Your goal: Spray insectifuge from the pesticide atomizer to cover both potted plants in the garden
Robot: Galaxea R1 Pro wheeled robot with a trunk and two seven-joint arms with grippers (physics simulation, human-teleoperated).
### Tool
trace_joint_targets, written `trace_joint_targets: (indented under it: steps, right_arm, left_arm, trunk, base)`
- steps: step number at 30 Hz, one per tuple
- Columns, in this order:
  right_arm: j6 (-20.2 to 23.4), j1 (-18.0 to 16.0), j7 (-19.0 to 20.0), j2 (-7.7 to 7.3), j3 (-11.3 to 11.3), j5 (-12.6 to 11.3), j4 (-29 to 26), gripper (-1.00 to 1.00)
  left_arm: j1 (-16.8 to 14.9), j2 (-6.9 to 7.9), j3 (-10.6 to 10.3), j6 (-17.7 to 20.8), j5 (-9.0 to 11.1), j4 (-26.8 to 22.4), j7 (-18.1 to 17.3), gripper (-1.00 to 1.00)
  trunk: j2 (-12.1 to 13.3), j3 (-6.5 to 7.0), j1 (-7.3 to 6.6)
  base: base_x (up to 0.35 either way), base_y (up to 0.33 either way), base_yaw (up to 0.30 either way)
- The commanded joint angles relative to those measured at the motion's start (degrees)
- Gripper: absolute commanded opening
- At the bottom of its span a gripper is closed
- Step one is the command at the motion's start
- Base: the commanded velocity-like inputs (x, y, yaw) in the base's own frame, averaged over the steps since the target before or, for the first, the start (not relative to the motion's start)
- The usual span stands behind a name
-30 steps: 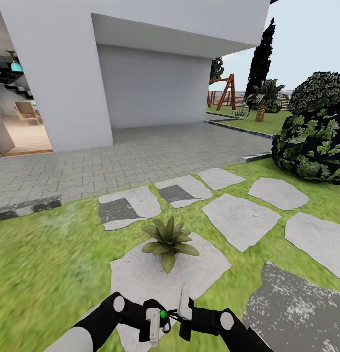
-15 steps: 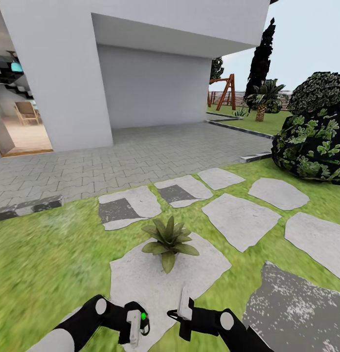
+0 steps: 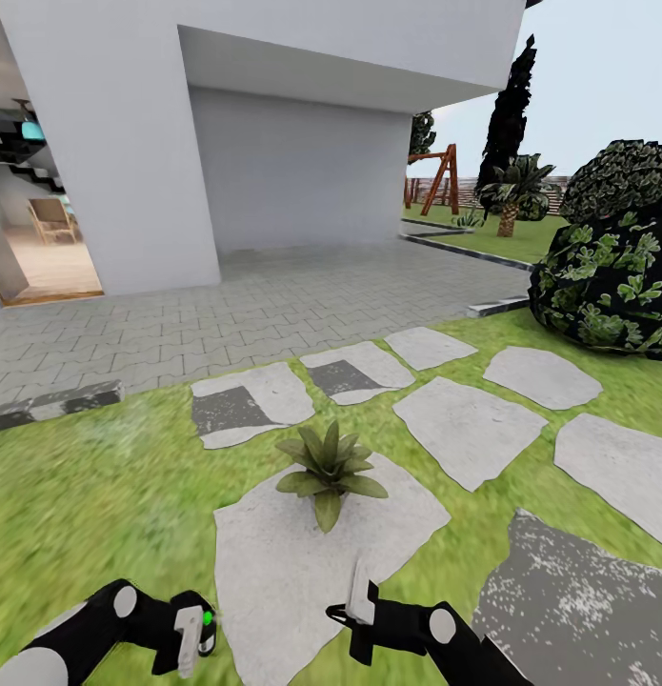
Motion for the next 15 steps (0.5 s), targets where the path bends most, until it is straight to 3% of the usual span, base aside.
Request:
trace_joint_targets:
  steps: [1,2,3,7,11,15]
  right_arm:
    - [-0.29,-0.02,-0.03,0.01,-0.08,0.49,-0.03,-1.00]
    - [-0.29,-0.02,-0.04,0.01,-0.13,0.48,-0.01,-1.00]
    - [-0.29,-0.02,-0.07,0.01,-0.18,0.52,0.09,1.00]
    - [-0.24,-0.02,-0.40,0.01,-0.37,0.58,0.15,1.00]
    - [-0.14,-0.02,-1.38,-0.33,-0.52,0.74,0.15,1.00]
    - [-0.09,-0.02,-4.81,-0.77,-0.50,0.87,0.36,1.00]
  left_arm:
    - [0.02,0.53,0.02,-0.25,-0.04,-0.04,0.01,-1.00]
    - [0.05,0.99,0.14,-0.24,0.04,0.13,0.01,-1.00]
    - [0.03,1.63,0.23,-0.24,0.09,0.56,0.01,-1.00]
    - [0.06,2.41,0.31,0.01,0.13,1.25,0.56,-1.00]
    - [0.03,2.59,0.57,0.53,0.16,1.60,4.41,-1.00]
    - [0.02,2.53,2.67,0.69,0.22,1.67,7.77,-1.00]
  trunk:
    - [-0.02,-0.05,-0.01]
    - [-0.02,-0.05,-0.01]
    - [-0.02,-0.05,-0.01]
    - [-0.02,-0.05,-0.01]
    - [-0.02,-0.05,-0.01]
    - [-0.02,-0.05,-0.01]
  base:
    - [0.000,0.000,0.000]
    - [0.000,0.000,0.000]
    - [0.000,0.000,0.000]
    - [0.000,0.000,0.000]
    - [0.000,0.000,0.000]
    - [0.000,0.000,0.000]
